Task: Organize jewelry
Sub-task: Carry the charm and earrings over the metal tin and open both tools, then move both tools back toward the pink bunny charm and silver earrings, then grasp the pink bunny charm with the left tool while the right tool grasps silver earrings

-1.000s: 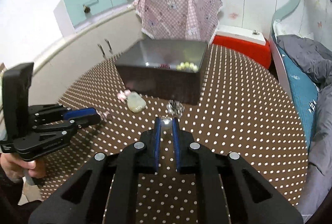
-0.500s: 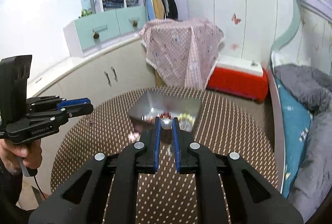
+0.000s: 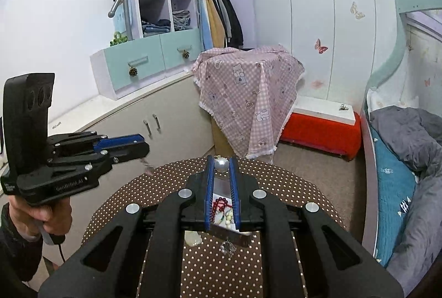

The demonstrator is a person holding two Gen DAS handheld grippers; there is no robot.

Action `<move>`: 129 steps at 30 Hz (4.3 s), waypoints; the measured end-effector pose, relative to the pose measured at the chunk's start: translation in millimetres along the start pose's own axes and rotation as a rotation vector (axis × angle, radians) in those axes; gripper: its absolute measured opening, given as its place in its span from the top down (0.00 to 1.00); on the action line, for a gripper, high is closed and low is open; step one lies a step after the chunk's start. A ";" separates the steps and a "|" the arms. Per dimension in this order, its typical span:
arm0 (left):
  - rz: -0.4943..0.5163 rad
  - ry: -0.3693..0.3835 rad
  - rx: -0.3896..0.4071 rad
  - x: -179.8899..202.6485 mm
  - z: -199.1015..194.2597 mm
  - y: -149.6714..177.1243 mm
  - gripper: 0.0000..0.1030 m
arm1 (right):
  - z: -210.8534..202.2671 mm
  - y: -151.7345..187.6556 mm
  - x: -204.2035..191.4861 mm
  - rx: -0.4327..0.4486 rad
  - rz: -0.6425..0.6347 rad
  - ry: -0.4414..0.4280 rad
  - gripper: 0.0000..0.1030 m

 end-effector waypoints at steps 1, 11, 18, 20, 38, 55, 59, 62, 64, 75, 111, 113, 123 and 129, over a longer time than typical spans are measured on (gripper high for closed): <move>-0.005 0.001 -0.003 -1.4 3.1 -0.9 0.84 | 8.2 -1.8 0.5 -0.013 0.004 -0.003 0.91; -0.072 -0.039 -0.108 -25.4 56.0 -2.3 0.59 | 86.7 4.4 9.6 -0.175 0.073 -0.031 0.87; -0.132 -0.135 -0.076 -47.7 47.0 8.4 0.08 | 94.3 17.6 33.3 -0.161 0.195 0.013 0.08; -0.134 -0.165 -0.086 -51.7 44.7 12.2 0.08 | 89.0 18.3 35.1 -0.150 0.217 0.006 0.08; -0.173 -0.215 -0.058 -56.3 10.2 50.9 0.08 | 39.1 17.4 29.7 -0.060 0.208 0.059 0.08; -0.164 -0.232 -0.129 -56.1 6.9 99.9 0.08 | 7.7 56.5 26.1 -0.066 0.219 0.094 0.08; -0.125 -0.220 -0.159 -45.7 14.5 113.2 0.08 | 5.1 70.3 31.3 -0.085 0.226 0.118 0.08; -0.090 -0.230 -0.185 -40.4 22.7 121.1 0.08 | 7.7 85.1 36.7 -0.115 0.238 0.127 0.08; -0.073 -0.217 -0.208 -36.4 30.0 127.7 0.08 | 12.0 96.9 40.9 -0.142 0.253 0.130 0.08; 0.021 -0.229 -0.348 -24.4 77.3 153.1 0.08 | 32.6 129.4 49.8 -0.223 0.285 0.138 0.08; -0.064 -0.036 -0.317 -9.0 64.3 166.9 0.88 | 85.0 163.9 18.9 -0.313 0.089 0.146 0.93; -0.066 -0.038 -0.308 -8.6 58.1 167.3 0.88 | 73.1 162.1 17.5 -0.298 0.094 0.139 0.93; -0.080 -0.045 -0.244 -12.9 23.8 152.9 0.88 | 28.8 126.1 12.8 -0.200 0.118 0.078 0.93; -0.092 -0.041 -0.198 -17.4 3.5 139.5 0.88 | 12.1 108.7 4.9 -0.158 0.126 0.042 0.93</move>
Point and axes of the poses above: each gripper's, at about its wrist camera, not at the fingertips, and z roughly the way its jaws point, x to its right, y to its underside, the point moved 4 cm from there along z, roughly the way its jaws point, and after that the axes turned 6 degrees about z, right-handed, at the moved point
